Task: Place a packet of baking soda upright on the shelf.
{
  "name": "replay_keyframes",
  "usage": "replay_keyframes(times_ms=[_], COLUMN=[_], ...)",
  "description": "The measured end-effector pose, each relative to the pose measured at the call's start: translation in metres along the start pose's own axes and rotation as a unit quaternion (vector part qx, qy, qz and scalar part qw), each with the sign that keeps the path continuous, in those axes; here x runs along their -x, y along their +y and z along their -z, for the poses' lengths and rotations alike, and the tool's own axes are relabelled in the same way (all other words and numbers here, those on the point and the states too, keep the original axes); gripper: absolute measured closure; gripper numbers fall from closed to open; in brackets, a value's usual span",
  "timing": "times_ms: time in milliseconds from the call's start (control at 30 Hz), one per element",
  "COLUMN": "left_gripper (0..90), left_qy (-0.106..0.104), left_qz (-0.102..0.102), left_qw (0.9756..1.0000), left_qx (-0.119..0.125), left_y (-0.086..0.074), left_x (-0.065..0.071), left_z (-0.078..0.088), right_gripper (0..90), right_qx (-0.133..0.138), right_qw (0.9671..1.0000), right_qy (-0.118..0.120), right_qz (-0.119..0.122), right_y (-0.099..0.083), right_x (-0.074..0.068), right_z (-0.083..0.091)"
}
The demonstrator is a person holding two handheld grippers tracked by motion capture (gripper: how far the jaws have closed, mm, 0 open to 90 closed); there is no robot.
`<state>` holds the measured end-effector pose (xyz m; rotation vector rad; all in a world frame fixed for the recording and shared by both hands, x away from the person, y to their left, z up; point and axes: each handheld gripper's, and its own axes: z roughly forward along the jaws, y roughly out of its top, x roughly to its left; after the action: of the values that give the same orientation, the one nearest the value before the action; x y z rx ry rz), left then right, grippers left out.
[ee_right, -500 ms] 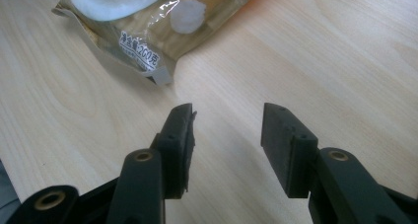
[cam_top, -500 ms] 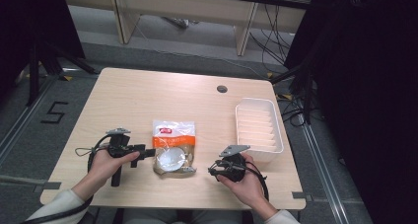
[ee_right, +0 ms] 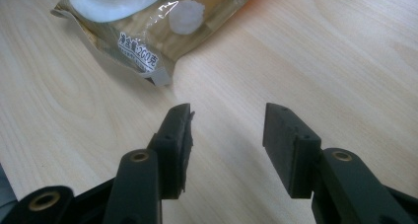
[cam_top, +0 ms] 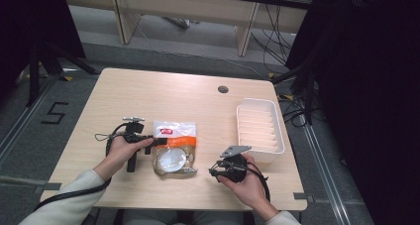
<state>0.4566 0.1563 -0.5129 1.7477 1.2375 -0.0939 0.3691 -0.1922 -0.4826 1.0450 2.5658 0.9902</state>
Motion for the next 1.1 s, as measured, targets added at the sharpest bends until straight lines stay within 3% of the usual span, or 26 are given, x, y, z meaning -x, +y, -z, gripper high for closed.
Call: replay_keyframes(times_ms=[33, 133, 200, 533, 600, 667, 700, 767, 800, 833, 867, 933, 967, 1033, 1100], left_gripper=[39.9, 40.9, 42.1, 45.4, 46.9, 48.1, 50.7, 56.0, 56.0, 58.1, 59.5, 65.4, 65.4, 68.4, 72.5], left_qy=[-0.002, -0.001, -0.004, -0.016, -0.023, -0.014, -0.015, -0.025, -0.025, -0.029, -0.028, -0.030, -0.029, -0.034, -0.035], left_qz=[0.012, 0.011, 0.023, 0.042, 0.037, 0.033, 0.034, 0.034, 0.037, 0.035, 0.032, 0.021, 0.017, 0.013, -0.003], left_qw=[0.9999, 0.9999, 0.9996, 0.9988, 0.9990, 0.9992, 0.9991, 0.9989, 0.9987, 0.9986, 0.9987, 0.9988, 0.9989, 0.9987, 0.9989], left_qx=[0.006, -0.001, 0.012, 0.018, 0.011, 0.016, 0.019, 0.020, 0.023, 0.025, 0.028, 0.031, 0.032, 0.034, 0.030], left_y=[0.000, 0.002, 0.005, 0.006, 0.005, 0.004, 0.004, 0.004, 0.004, 0.004, 0.004, 0.003, 0.002, 0.001, 0.001], left_x=[0.001, 0.000, -0.001, -0.006, -0.007, -0.006, -0.005, -0.006, -0.006, -0.006, -0.006, -0.006, -0.006, -0.006, -0.006], left_z=[-0.003, -0.007, -0.011, -0.017, -0.017, -0.018, -0.018, -0.017, -0.016, -0.016, -0.015, -0.015, -0.014, -0.013, -0.012], right_gripper=[54.3, 54.1, 53.9, 53.7, 53.6, 53.6, 53.7, 53.7, 53.7, 53.6, 53.7, 53.7, 53.6, 53.6, 53.7], right_qx=[0.000, 0.001, -0.011, -0.010, 0.000, -0.010, 0.000, -0.011, 0.006, 0.002, -0.010, -0.008, 0.008, 0.002, 0.000], right_qw=[1.0000, 1.0000, 0.9999, 0.9999, 1.0000, 0.9999, 1.0000, 0.9999, 1.0000, 1.0000, 0.9999, 0.9999, 0.9999, 1.0000, 1.0000], right_qy=[0.000, 0.002, 0.007, 0.008, 0.005, 0.009, 0.007, 0.010, 0.006, 0.006, 0.011, 0.010, 0.007, 0.006, 0.007], right_qz=[0.000, 0.000, -0.001, -0.001, -0.001, -0.001, -0.002, -0.001, -0.004, -0.001, 0.001, 0.001, -0.001, 0.000, -0.001], right_y=[0.000, 0.000, 0.001, 0.001, 0.000, 0.001, 0.000, 0.001, 0.000, 0.000, 0.001, 0.001, 0.000, 0.000, 0.000], right_x=[0.000, 0.000, 0.000, 0.000, 0.000, 0.000, 0.000, 0.000, -0.001, 0.000, 0.000, 0.000, -0.001, 0.000, 0.000], right_z=[0.000, -0.001, 0.001, 0.001, -0.001, 0.001, -0.001, 0.001, -0.002, -0.001, 0.001, 0.001, -0.002, -0.001, -0.001])
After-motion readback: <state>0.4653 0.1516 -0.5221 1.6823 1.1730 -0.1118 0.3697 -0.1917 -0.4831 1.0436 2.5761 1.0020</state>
